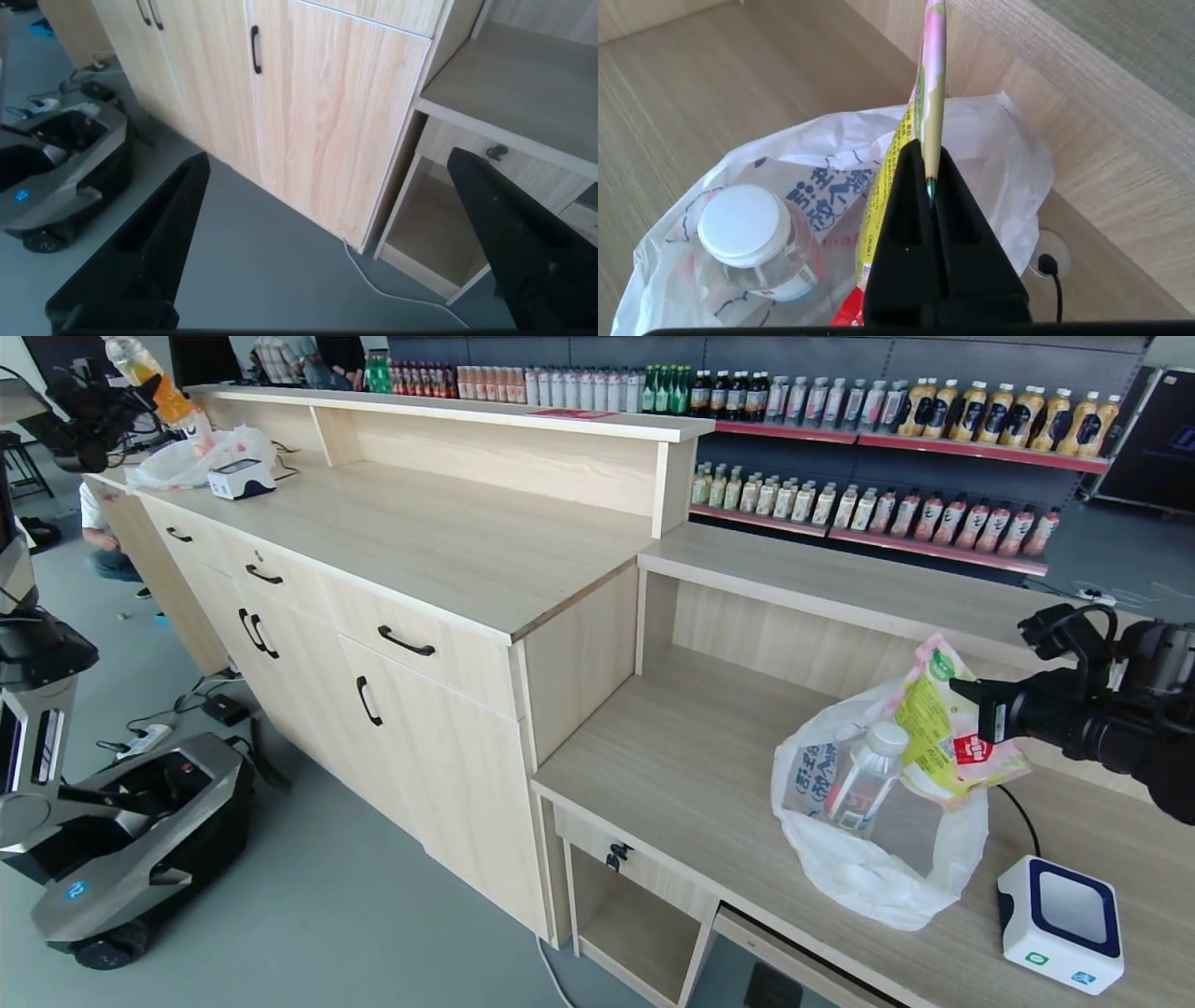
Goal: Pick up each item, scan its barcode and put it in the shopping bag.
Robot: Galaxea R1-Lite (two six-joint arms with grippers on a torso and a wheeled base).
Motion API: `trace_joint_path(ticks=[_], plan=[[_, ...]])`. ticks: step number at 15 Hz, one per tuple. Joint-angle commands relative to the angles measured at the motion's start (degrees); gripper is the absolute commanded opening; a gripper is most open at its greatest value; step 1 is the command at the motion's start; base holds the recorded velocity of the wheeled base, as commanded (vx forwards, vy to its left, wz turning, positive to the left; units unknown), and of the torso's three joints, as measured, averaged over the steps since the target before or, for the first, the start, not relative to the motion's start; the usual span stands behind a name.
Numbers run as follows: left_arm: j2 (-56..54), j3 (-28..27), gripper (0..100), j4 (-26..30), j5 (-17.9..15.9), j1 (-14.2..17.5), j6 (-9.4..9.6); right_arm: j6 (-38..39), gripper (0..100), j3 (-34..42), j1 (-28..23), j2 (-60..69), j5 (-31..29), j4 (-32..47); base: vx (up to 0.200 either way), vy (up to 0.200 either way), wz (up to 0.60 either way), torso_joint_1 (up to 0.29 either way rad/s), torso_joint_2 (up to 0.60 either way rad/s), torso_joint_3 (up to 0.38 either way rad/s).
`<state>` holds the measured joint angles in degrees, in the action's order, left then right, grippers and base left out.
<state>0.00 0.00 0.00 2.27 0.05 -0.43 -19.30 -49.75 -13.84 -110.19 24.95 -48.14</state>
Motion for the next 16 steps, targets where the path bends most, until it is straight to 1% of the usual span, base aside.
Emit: trace_joint_path(ticks=[1, 5, 8, 16], plan=[[0.00, 0.00, 100, 0.00, 0.02, 0.04, -0.01, -0.04, 0, 0.09, 0.48, -1.43, 0.01, -0.11, 0.000, 0.000, 0.00, 0.000, 0.00, 0.000], [0.00, 0.00, 100, 0.00, 0.02, 0.04, -0.01, -0.13, 0, 0.62, 0.83, -3.36, -0.08, -1.61, 0.000, 0.000, 0.00, 0.000, 0.00, 0.000], [0.00, 0.00, 100, 0.00, 0.02, 0.04, -0.01, -0.13, 0, 2.38, 0.65, -5.47, -0.17, -3.36, 0.000, 0.000, 0.00, 0.000, 0.00, 0.000], [0.00, 0.00, 100, 0.00, 0.02, 0.04, -0.01, -0.13, 0, 2.55, 0.56, -8.11, -0.17, -5.30, 0.000, 0.000, 0.00, 0.000, 0.00, 0.000]])
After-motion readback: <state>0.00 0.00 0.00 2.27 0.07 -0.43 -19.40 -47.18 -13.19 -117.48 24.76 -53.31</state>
